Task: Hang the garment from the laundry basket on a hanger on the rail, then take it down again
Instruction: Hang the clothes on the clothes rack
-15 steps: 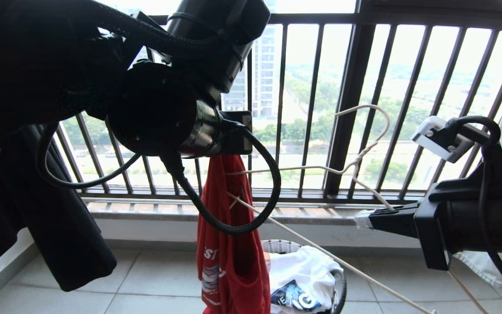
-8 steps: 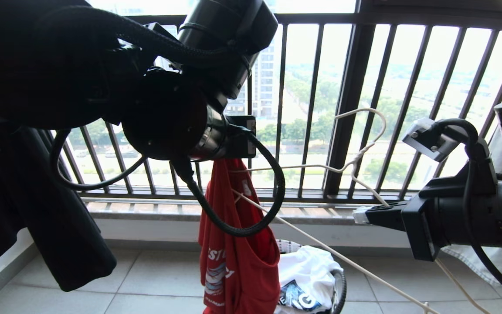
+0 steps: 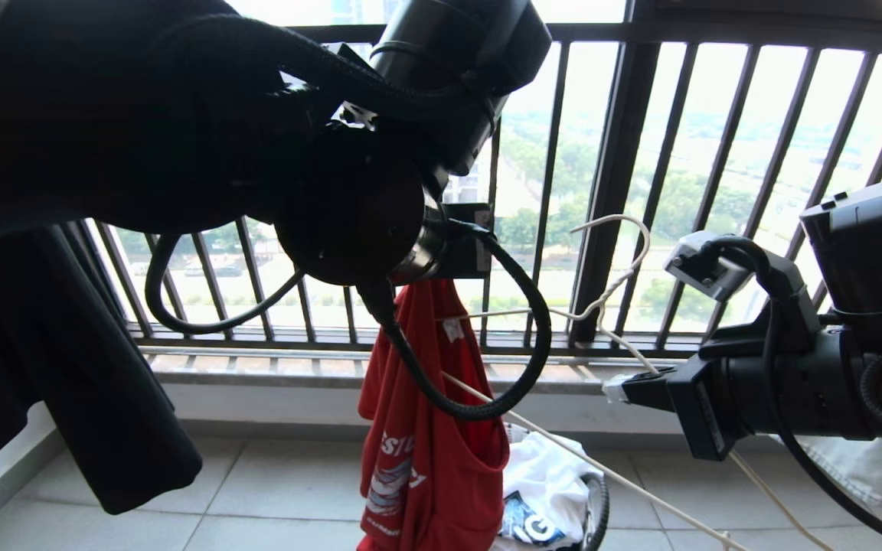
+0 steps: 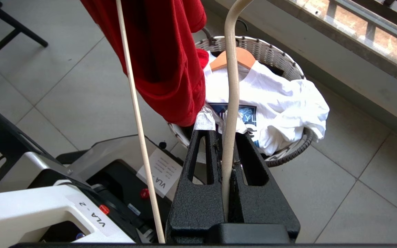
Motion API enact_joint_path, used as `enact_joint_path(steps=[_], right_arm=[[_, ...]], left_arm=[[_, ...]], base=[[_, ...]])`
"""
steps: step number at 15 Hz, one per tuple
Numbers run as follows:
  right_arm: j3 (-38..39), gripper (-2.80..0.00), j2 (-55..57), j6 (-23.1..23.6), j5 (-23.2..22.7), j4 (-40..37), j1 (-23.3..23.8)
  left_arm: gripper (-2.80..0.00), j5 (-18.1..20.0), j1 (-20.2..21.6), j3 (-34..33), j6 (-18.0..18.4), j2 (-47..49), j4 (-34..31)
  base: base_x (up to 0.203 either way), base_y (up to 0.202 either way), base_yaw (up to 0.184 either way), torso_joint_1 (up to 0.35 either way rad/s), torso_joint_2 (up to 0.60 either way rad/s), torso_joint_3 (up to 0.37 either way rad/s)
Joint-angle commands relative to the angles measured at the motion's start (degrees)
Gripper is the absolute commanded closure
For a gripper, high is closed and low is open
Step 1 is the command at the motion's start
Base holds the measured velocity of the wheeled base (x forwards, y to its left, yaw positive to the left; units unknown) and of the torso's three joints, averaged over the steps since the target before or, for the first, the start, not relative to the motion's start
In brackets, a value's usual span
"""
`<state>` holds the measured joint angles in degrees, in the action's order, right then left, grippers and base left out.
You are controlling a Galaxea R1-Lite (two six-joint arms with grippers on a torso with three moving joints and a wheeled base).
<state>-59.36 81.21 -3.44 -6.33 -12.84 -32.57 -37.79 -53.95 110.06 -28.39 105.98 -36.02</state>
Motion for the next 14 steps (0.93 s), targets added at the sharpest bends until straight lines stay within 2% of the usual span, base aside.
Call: enact_joint_path(steps=[1, 6, 10, 14], right_arm=[[0.1, 0.00, 0.8, -0.1, 0.8, 1.4, 0.1], [0.6, 0.00, 1.4, -0.1, 0.8, 1.6, -0.8], [1.6, 0.00, 3.2, -0.5, 0.7, 5.2, -0.8], [1.6, 0.00, 3.5, -4.3, 0.8, 9.9, -0.9]], left_arm=[[0.00, -0.2, -0.7, 0.7, -0.3, 1.2, -0.1], [0.00, 0.2, -2.4, 0.8, -0.5, 1.7, 0.0], [0.00, 0.1, -3.9, 1.4, -0.6, 2.4, 0.0], [0.00, 0.3, -6.0, 1.4, -1.0, 2.9, 1.3]], base=[[0.000, 0.000, 0.000, 0.000, 0.00, 0.000], [0.000, 0.000, 0.000, 0.000, 0.00, 0.000], [0.000, 0.000, 0.000, 0.000, 0.00, 0.000], [0.000, 0.000, 0.000, 0.000, 0.00, 0.000]])
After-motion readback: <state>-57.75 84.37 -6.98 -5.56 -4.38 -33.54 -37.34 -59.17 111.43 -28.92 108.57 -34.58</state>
